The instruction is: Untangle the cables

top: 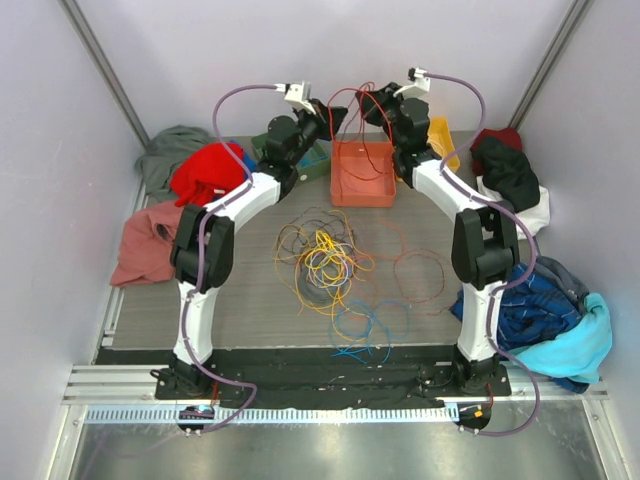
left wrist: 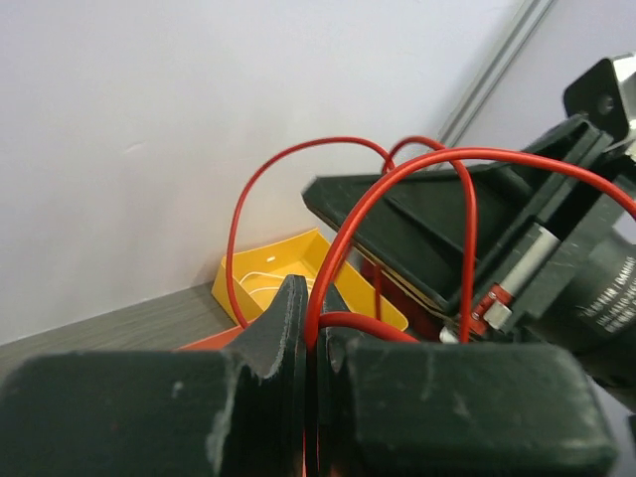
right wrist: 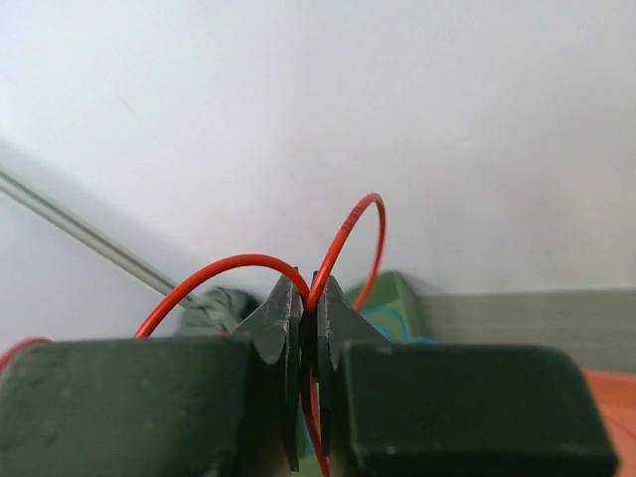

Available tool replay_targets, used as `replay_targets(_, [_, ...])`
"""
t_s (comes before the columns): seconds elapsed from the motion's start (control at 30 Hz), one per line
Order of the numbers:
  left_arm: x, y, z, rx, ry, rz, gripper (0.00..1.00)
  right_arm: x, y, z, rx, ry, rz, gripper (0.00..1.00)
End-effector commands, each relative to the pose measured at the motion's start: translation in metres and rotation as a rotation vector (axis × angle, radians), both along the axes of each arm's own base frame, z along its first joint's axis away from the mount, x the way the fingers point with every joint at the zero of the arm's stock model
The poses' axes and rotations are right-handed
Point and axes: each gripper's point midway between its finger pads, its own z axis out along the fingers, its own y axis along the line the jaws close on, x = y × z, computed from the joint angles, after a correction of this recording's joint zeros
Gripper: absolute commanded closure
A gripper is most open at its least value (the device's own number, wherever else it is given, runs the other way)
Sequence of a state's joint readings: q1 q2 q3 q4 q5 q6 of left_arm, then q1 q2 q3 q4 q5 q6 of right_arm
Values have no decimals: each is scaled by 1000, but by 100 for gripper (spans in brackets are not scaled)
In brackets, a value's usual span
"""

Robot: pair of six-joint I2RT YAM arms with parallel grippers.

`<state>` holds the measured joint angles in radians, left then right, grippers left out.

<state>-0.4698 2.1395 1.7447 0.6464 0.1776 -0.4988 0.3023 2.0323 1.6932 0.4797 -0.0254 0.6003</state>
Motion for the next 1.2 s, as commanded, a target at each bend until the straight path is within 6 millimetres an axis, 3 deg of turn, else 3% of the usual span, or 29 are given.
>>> replay_targets(0.0, [4,8,39,-79,-111,8,100,-3,7,72,202,-259,113,99])
replay_targets(0.03, [8,10,35,-73,-104,12,100,6,8,58,216,-249,116,99])
replay_targets(0.13, [13,8,34,-54,-107,5,100,16,1,41,269,-237,121,99])
replay_targets(0.2, [15,4,32,-26,-110,-8,100,24,-8,12,278,-187,101,99])
replay_targets(0.33, [23,4,19,-30,-80,-9,100,30,-22,-32,250,-99,52,99])
replay_targets(0.5, [28,-5,5,-52,-44,-45,100,27,-28,-64,165,2,15,99])
replay_targets(0.53, [29,-5,4,-51,-40,-46,100,28,-30,-74,131,37,-2,96])
replay_targets(0.6, [31,-6,-2,-49,-32,-47,100,27,-30,-74,96,58,-13,89])
replay_targets(0.63, [31,-7,-3,-51,-30,-49,100,27,-31,-89,45,121,-31,84])
replay_targets(0.87, [36,-11,-21,-50,-2,-60,100,20,-43,-105,-103,219,-126,60])
replay_targets(1.03, [38,-12,-22,-46,-5,-61,100,10,-49,-106,-226,268,-190,50])
replay_targets(1.1, [39,-12,-22,-44,-6,-64,100,5,-52,-97,-308,267,-246,46])
replay_targets(1.13, [40,-13,-24,-44,-1,-63,100,0,-53,-103,-357,298,-265,44])
replay_targets(1.17, [40,-12,-25,-41,1,-62,100,-2,-55,-95,-384,290,-288,43])
